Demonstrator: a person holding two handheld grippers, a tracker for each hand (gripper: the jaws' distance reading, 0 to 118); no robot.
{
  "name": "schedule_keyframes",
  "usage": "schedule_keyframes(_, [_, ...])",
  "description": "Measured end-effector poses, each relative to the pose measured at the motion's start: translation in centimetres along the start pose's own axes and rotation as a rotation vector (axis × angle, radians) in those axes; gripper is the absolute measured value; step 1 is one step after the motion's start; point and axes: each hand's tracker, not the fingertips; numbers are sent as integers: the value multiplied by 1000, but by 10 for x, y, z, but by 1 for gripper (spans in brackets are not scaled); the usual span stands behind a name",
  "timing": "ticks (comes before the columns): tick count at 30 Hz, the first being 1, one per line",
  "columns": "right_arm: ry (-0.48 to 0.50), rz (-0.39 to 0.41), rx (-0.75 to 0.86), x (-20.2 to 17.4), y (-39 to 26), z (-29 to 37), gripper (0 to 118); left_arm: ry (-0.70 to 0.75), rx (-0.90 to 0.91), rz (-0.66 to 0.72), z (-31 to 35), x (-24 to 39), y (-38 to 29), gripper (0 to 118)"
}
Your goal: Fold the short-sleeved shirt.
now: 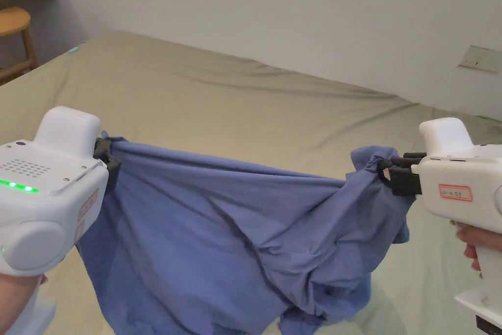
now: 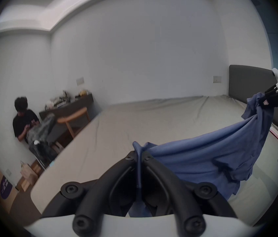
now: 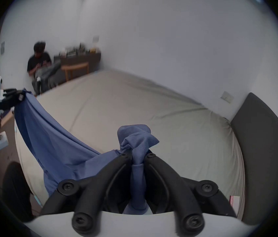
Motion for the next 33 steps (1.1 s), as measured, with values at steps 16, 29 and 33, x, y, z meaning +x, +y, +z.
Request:
schedule_keyframes(16, [-159,-86,424,4,41,209,12,37,315,-63,108,-14,128,1])
schedule_keyframes(29, [-315,-60,525,19,87,261,12,48,453,-84,130,-19,209,0])
schedule_keyframes(33, [-363,-9,540,23,105,262,12,59,460,-116,117,-18,227,0])
